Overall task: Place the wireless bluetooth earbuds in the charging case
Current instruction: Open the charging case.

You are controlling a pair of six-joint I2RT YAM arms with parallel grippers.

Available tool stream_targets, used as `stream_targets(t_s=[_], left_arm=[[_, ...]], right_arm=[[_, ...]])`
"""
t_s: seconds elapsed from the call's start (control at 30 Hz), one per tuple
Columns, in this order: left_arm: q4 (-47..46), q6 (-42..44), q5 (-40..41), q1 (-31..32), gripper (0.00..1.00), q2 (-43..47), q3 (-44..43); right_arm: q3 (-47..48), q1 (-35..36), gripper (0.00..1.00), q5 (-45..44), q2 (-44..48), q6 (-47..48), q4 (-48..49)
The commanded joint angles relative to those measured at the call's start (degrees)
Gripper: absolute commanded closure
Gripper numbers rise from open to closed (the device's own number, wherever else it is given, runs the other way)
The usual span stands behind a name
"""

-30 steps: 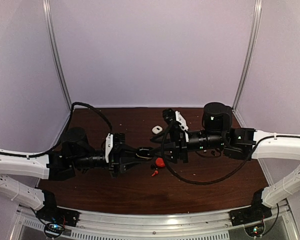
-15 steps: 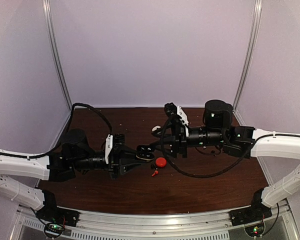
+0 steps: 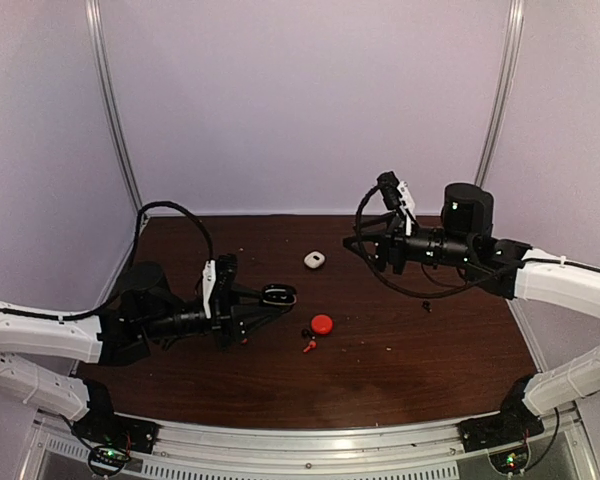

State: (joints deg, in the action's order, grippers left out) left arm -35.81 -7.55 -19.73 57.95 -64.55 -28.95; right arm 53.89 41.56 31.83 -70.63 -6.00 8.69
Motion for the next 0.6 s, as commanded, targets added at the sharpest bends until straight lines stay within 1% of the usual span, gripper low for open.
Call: stream_targets(t_s=[0.0, 0.13, 0.23, 0.4, 0.57], left_arm=[[-4.8, -2.6, -0.3, -1.0, 1.0, -0.3, 0.4], [-4.9, -2.4, -1.2, -1.0, 1.0, -1.0, -0.1], [-4.2, -2.1, -2.5, -1.0, 1.0, -2.0, -0.9], [-3.7, -1.8, -4.7, -1.0, 1.0, -3.1, -1.8], [-2.9, -0.7, -6.7, -1.1, 1.0, -3.9, -2.7]], right_arm=[[-2.8, -0.2, 0.48, 3.2, 1.8, -0.9, -0.2], [-1.1, 1.6, 0.47, 5.2, 0.0, 2.0, -3.9], [0.2, 4.6, 0.45, 5.4, -0.8, 3.8, -3.5], [5.2, 9.1, 0.38, 6.7, -4.5, 7.2, -5.4], [8.6, 12.5, 0.36, 7.4, -7.1, 8.6, -6.9]])
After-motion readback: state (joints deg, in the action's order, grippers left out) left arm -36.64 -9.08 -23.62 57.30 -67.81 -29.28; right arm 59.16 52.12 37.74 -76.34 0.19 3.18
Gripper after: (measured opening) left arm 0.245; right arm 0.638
